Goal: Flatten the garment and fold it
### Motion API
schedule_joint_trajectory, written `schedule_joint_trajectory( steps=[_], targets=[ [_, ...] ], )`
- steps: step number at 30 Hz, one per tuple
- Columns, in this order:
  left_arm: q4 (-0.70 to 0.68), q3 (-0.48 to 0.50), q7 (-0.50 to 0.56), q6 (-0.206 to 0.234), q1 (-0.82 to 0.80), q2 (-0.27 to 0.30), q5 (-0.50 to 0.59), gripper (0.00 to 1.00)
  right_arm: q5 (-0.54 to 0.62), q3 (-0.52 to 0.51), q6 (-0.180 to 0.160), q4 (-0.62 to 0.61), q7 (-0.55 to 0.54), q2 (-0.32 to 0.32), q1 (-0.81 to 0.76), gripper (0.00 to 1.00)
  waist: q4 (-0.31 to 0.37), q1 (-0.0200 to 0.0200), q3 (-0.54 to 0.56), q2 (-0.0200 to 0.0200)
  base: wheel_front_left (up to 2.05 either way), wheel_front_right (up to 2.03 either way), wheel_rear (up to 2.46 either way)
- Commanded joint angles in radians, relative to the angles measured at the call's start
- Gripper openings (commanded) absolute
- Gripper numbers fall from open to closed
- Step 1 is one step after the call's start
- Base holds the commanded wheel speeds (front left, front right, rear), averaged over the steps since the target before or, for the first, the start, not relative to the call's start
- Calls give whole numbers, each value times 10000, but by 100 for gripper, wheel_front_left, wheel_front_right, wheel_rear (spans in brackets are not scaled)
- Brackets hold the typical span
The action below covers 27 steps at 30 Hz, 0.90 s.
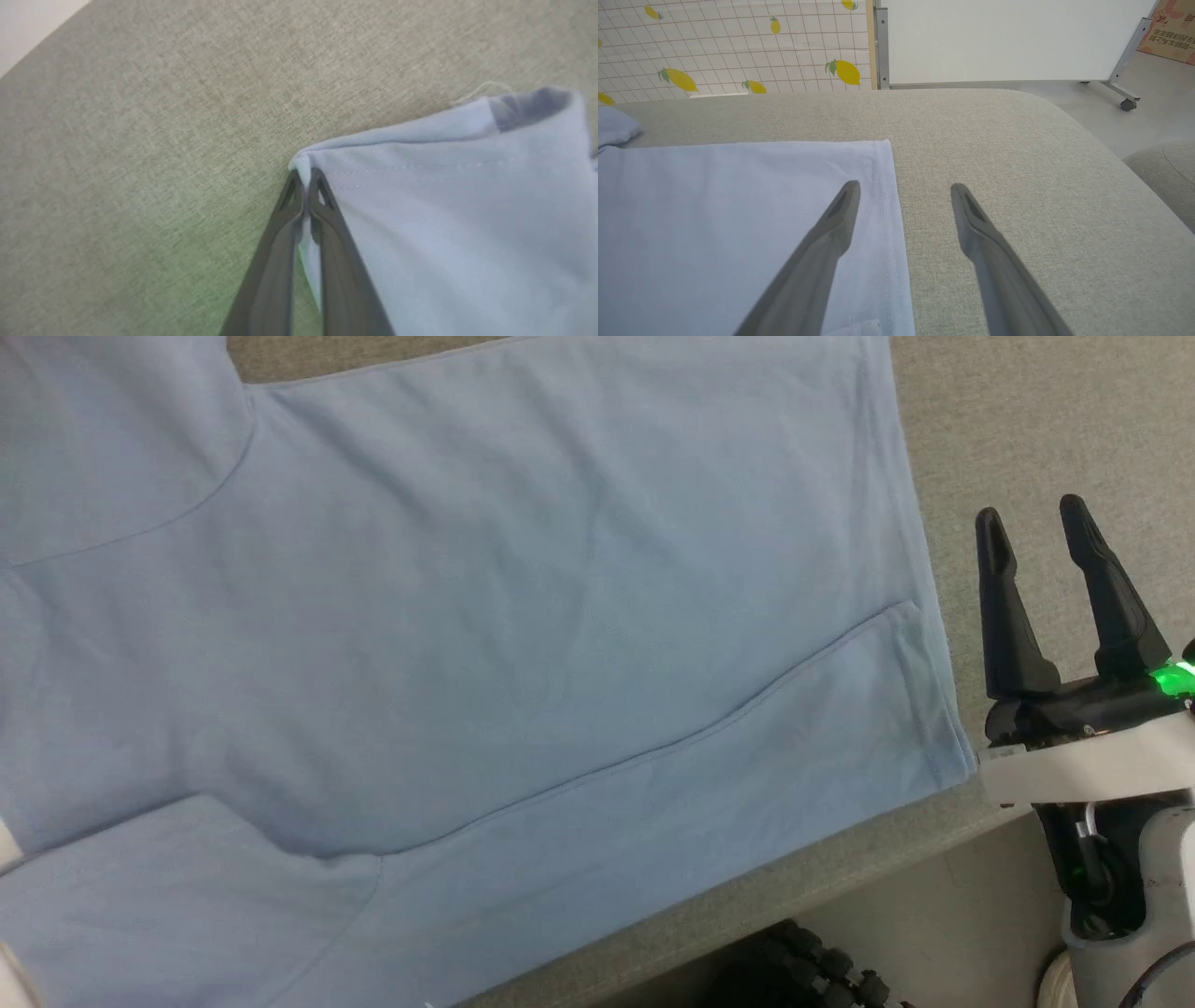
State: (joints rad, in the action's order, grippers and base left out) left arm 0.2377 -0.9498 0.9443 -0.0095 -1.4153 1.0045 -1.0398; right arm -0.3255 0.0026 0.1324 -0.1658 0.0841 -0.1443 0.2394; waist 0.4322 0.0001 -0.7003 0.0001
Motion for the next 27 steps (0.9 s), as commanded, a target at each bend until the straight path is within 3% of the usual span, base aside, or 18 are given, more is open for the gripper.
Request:
schedule_joint_trajectory(
  steps=[1,6,9,19,23,27],
  targets=[
    [127,-186,-125,-11,336,-60,11,0,21,-38,-17,60,-33,-55,193,100,-102,-1,111,-1,0,0,0],
    [172,-7,-1206,7,396,-455,191,0,91,-95,-17,240,-645,-621,242,100,-561,-1,612,-1,0,0,0],
    [210,13,-1969,-136,360,-804,478,0,-6,-52,-17,279,-1368,-1379,369,100,-1034,-1,970,-1,0,0,0],
    [-794,-52,-3548,-473,544,-1792,827,0,-1790,379,-17,468,-5154,-4650,1863,100,-2832,-1,1371,-1,0,0,0],
    [-1647,-18,-3955,-300,790,-1904,855,0,-2282,1056,-17,980,-6341,-5968,2770,100,-3400,-1,1252,-1,0,0,0],
    [-2609,10,-4197,-12,1055,-1900,877,0,-2388,2431,-17,1442,-7069,-7205,3758,100,-3832,-1,1051,-1,0,0,0]
  ],
)
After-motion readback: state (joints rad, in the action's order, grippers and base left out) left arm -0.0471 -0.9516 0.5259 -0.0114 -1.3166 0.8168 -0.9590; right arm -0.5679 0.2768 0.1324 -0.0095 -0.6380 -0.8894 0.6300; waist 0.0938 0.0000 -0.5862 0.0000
